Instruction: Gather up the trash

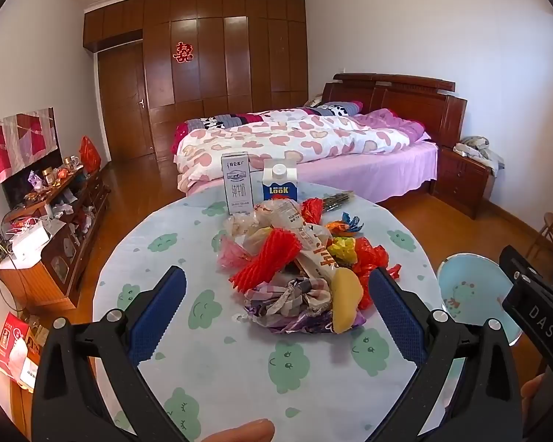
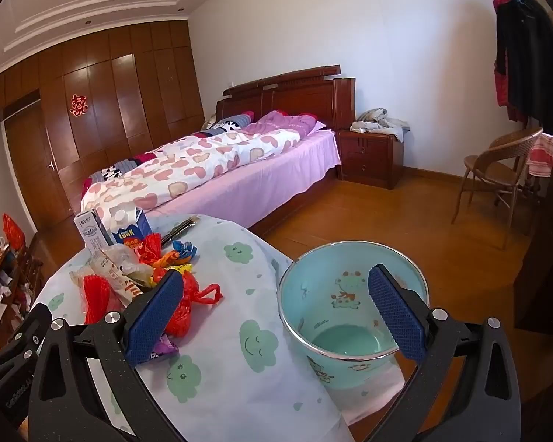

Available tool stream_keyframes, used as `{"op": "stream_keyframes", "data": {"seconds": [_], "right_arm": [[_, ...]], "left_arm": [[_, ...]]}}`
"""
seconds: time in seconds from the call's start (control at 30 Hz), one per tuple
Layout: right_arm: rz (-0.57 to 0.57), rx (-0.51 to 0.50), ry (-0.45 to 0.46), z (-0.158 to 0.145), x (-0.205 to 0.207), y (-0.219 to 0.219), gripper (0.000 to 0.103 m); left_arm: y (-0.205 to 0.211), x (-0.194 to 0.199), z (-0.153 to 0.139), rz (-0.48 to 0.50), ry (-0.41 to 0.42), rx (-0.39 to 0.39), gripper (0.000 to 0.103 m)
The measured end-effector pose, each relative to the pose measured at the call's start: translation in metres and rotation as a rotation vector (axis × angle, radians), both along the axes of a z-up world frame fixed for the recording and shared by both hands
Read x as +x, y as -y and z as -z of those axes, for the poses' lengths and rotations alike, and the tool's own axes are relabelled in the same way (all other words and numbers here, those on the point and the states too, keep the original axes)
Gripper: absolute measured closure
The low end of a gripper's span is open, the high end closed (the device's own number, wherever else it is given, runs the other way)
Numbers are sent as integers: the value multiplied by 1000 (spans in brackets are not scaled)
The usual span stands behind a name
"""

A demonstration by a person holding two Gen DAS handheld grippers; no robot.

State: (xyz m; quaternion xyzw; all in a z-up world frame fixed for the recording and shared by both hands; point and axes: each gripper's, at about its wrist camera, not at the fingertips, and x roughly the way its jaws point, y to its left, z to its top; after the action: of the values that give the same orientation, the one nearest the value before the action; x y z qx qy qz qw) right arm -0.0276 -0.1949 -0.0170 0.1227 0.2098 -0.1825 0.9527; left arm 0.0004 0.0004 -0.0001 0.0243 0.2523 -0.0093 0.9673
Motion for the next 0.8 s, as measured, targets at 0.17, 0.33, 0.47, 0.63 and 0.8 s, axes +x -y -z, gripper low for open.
{"op": "stream_keyframes", "data": {"seconds": [0.17,0.33,0.47,0.63,0.8], "right_arm": [[0,0,-2,0,0,0,5],[0,3,-1,0,0,1,5],[1,3,-3,2,2,1,5],[-4,-1,-3,-2,-3,0,5],[-3,-3,-5,4,3,-2,5]], "left_arm": [[0,0,0,6,5,3,6],[1,4,5,6,0,10,6],[2,8,8,12,-4,9,6],[2,2,6,24,3,9,6],[-3,4,8,23,-11,-7,6]]}}
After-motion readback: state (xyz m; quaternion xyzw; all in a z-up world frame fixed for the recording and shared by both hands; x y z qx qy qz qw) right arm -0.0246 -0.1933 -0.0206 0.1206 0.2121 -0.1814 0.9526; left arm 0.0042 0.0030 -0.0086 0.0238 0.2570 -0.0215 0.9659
